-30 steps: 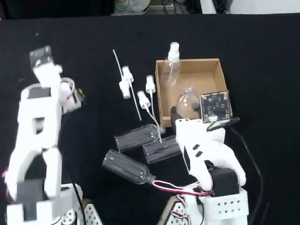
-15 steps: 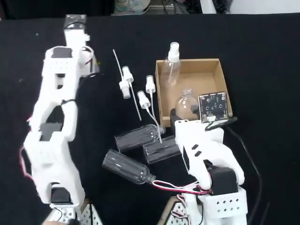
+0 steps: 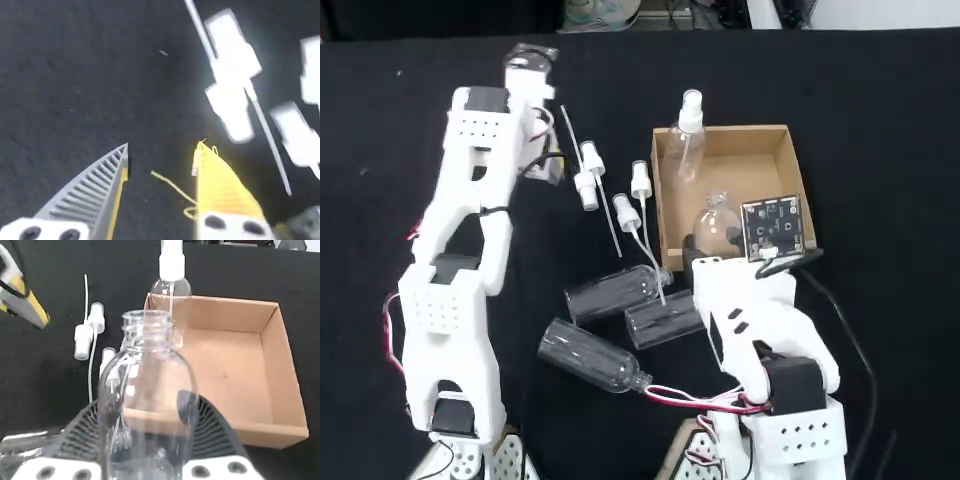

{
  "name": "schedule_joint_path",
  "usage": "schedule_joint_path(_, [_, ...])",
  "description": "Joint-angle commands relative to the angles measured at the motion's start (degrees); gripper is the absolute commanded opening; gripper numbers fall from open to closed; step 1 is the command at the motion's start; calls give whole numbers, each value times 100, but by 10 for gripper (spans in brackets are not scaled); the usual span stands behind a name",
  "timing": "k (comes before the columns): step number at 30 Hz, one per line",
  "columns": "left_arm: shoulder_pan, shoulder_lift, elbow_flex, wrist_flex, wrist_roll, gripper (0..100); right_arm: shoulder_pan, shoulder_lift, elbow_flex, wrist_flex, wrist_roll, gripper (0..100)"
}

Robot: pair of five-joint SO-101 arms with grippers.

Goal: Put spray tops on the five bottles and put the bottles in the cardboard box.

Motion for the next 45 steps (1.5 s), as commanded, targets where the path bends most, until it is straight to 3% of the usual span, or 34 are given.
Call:
schedule_joint_path(1, [374, -141, -356, 246, 35, 209, 123, -92, -31, -176, -26, 11])
schedule_joint_path(14, [523, -185, -374, 571, 853, 209, 123, -92, -31, -176, -26, 11])
schedule_joint_path(22, [488, -1503, 180, 791, 1090, 209, 123, -92, -31, -176, -26, 11])
schedule_joint_path(26, [989, -2251, 1543, 44, 1380, 209, 132, -92, -31, -176, -26, 11])
schedule_joint_path(29, [1385, -2840, 2888, -1064, 1442, 209, 141, -92, -31, -141, -26, 11])
schedule_joint_path(34, [1490, -3789, 4884, -2980, 1547, 209, 149, -92, -22, -149, -26, 11])
schedule_joint_path(38, [1543, -4035, 5719, -3631, 2110, 209, 123, -92, -22, -167, -26, 11])
schedule_joint_path(45, [1578, -3516, 5859, -4105, 2804, 213, 123, -92, -22, -158, -26, 11])
